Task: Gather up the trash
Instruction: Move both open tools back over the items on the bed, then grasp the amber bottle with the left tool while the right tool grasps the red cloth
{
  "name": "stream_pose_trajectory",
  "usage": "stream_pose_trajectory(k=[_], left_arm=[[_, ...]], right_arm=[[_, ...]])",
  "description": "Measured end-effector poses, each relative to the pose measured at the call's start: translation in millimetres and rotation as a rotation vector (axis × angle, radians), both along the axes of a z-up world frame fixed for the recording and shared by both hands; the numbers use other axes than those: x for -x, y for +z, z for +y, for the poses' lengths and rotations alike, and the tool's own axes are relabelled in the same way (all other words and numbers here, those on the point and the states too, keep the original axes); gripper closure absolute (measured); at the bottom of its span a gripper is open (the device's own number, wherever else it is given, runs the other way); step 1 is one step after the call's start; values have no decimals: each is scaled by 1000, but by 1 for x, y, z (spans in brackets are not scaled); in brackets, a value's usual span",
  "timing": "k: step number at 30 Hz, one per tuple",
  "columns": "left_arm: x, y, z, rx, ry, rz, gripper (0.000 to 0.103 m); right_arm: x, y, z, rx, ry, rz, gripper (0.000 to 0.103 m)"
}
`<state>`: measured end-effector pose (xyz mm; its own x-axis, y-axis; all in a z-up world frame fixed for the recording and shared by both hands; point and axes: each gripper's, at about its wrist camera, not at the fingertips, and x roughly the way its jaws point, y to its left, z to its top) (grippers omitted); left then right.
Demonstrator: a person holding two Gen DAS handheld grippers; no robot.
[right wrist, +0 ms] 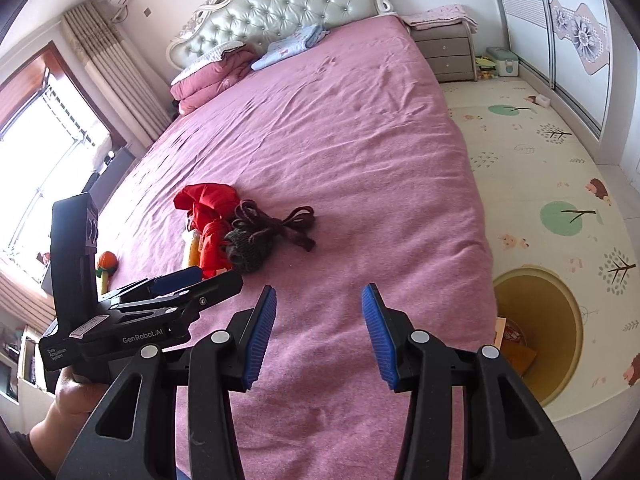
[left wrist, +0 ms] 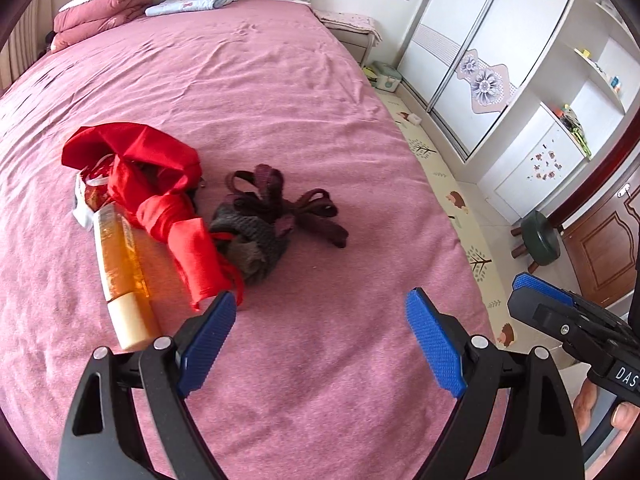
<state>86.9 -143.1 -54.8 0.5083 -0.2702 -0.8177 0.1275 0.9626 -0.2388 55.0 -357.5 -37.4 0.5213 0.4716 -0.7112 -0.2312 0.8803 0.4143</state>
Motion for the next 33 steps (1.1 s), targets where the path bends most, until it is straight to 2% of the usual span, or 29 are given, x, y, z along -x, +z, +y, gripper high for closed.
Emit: stream_pose_trajectory(k=[14,23,27,33], left_arm=[[-7,-19,81,-56,174,13,17],[-18,-32,104,-47,208,41,17],[-23,-40,110,-26,219,55,23],[-36,-57,111,-43,208,101,49]], right_arm=[[-28,-10,74,-7,122,31,59],[-41,-14,93,-6,147,40,59],[-47,-15,102,-8,158,41,59],[-56,-13,120,-6,184,33,59]])
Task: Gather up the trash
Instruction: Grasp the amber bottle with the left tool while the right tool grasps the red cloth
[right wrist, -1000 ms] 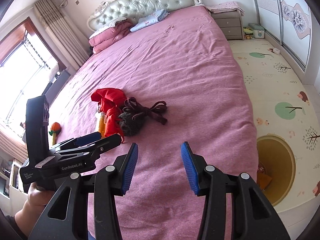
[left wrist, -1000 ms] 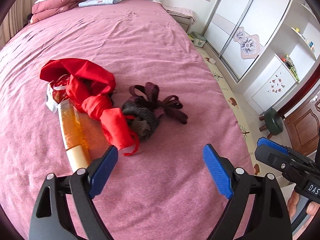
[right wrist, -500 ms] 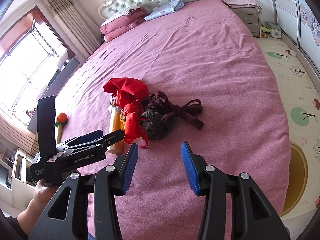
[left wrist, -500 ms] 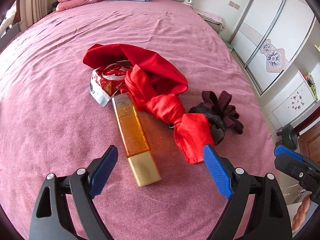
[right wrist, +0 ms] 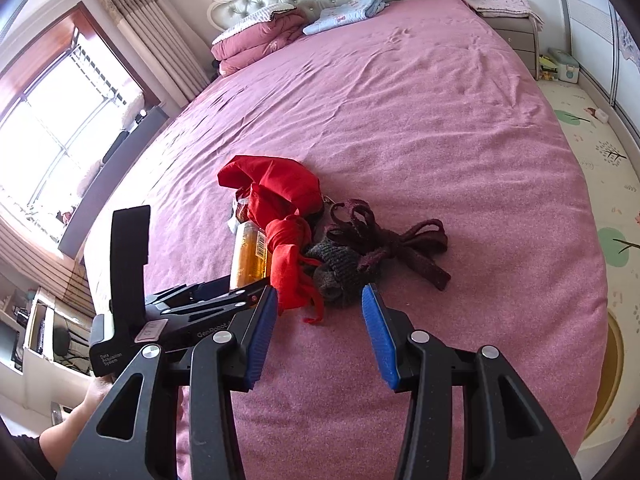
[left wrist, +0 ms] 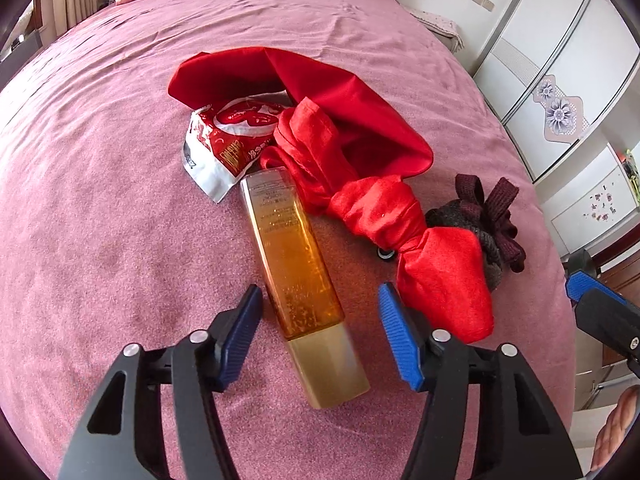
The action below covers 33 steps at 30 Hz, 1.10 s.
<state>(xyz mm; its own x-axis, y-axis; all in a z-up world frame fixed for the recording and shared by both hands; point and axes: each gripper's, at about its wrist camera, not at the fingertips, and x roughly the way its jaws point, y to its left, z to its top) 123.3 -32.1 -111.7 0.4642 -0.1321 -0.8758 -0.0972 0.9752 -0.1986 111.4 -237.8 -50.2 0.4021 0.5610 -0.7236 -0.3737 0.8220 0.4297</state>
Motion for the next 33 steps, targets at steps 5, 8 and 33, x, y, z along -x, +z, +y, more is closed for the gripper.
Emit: stream_pose_trajectory(k=[5,8,33], left_arm=[[-7,-5,7,-3,10,9,63],[-7,-4,13,22,3,8,66],[14,4,76,179,-13,-30,71]], right_arm=[[-7,2,18,-1,26,-6,59],[-12,1,31,7,42,-2,59],[-51,-46,121,233,86,26,62]])
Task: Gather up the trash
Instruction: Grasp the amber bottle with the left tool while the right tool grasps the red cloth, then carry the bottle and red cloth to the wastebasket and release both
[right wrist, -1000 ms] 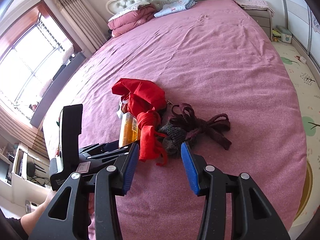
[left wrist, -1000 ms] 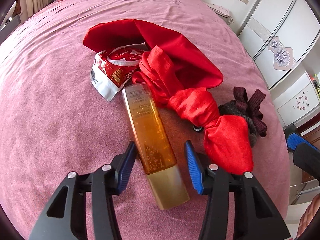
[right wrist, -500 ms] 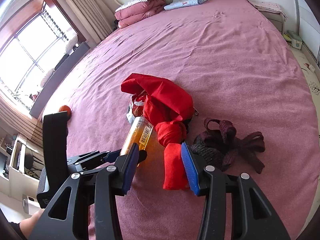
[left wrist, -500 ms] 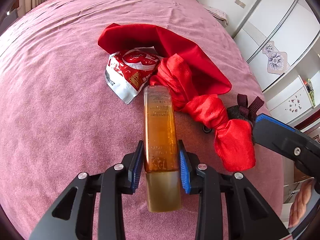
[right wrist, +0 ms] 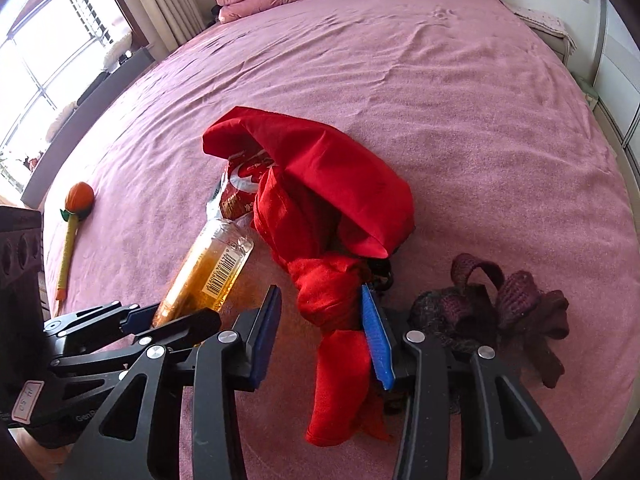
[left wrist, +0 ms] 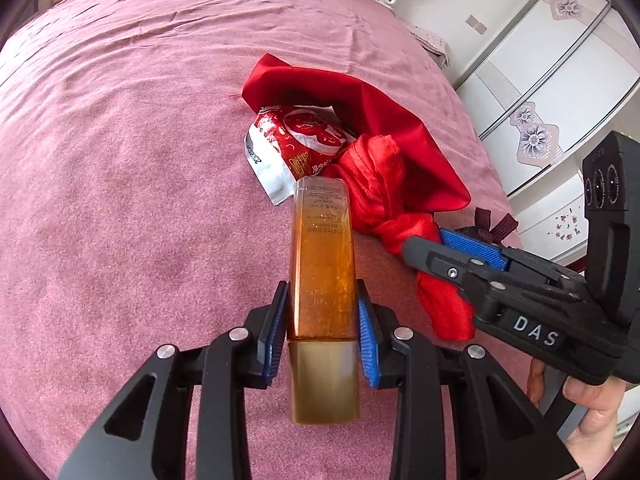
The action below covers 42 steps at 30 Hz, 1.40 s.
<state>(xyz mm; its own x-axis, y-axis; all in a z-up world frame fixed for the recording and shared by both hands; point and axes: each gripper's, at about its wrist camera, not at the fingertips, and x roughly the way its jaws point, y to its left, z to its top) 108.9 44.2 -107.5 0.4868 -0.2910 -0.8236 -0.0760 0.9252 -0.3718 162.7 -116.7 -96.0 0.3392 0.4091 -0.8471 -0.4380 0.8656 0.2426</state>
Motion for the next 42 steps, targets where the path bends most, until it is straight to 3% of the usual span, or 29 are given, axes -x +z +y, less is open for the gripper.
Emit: stream_pose_trajectory(k=[4,7,25,33,42], left_arm=[[5,2,6,13,9,-5,71],[10,4,6,15,7,-9,71],[36,33,14,9,-8,-66,71],[45,37,16,26,-11,-73,71],[44,45,7,22,-29,-86,71]], right_arm=[[4,0,1,52,-6,-33,75],[5,2,-6,21,-22,-22,79],[40,44,-44,-254,-117,48,79],[49,64,-54,-322,-126,34,79],[52,71,-65,-311,-133,9,79]])
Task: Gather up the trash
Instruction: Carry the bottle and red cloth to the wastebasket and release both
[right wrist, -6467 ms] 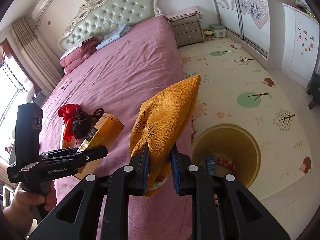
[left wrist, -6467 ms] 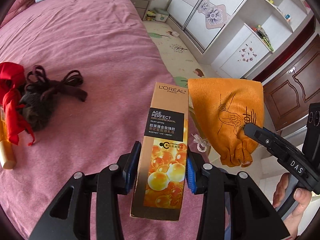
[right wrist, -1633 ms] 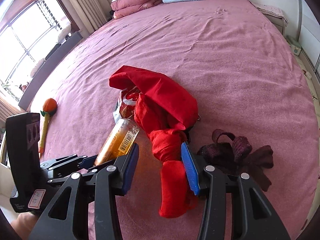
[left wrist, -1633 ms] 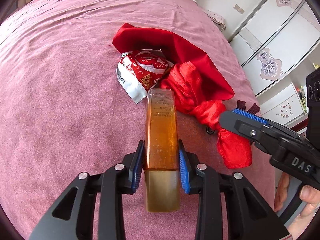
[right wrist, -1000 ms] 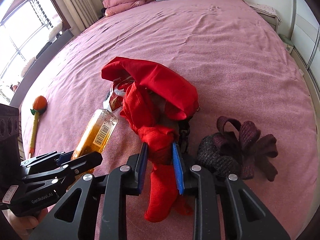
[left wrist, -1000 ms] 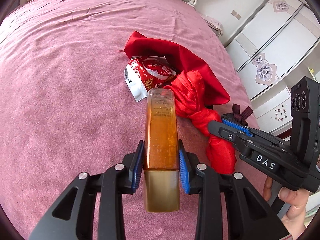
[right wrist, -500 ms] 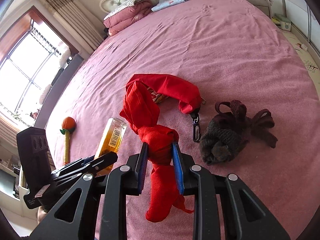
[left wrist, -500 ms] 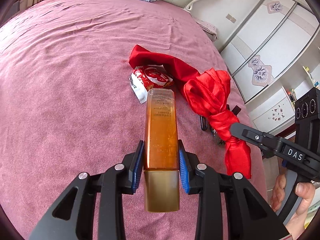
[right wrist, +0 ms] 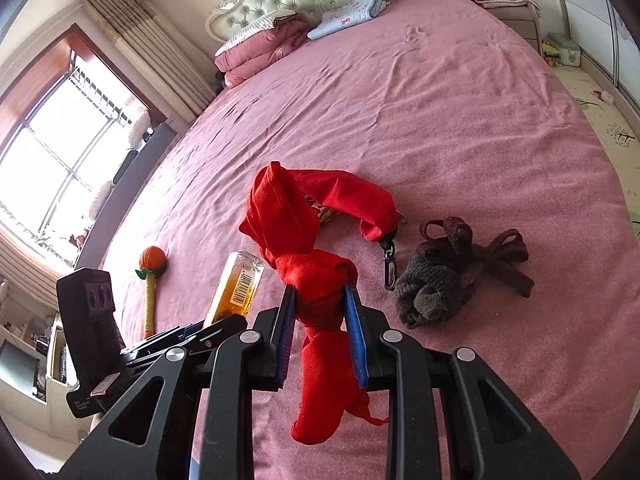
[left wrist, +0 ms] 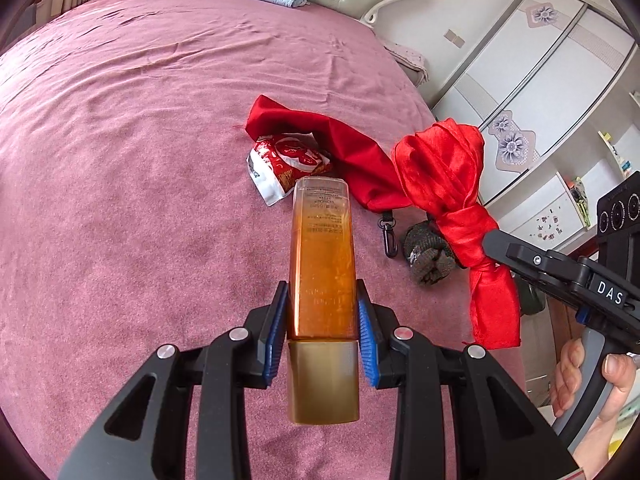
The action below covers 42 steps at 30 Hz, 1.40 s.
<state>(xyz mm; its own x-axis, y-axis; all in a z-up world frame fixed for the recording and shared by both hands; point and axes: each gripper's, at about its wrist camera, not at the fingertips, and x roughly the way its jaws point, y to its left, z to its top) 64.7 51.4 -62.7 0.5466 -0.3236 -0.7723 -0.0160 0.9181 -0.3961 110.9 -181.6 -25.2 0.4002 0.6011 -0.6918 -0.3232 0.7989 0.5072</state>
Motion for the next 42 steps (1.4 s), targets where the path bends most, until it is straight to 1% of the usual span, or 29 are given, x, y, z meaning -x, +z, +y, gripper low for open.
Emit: stream_pose_trajectory(k=[4,8,18,29,35,42], left_arm=[[-4,4,-15,-4,-30,-5,71],[-11,7,-35,4,-62,-5,71],[-27,12,-104,-3,-169,4,71],[-51,9,-203,7,-311,31,71],[-60,3,-263,-1,-389,48,71],[-68,-3,-330,-16,-474,63,71]], right_arm=[[4,-1,-12,9,-16,-5,79],[7,1,-33,4,-43,-10,79],[16,2,-111,-21,-158,-17,79],[29,-2,-217,-35,-326,-22,79],[38,-10,-276,-24,-416,-19,79],[54,-19,-335,-3,-500,-18,79]])
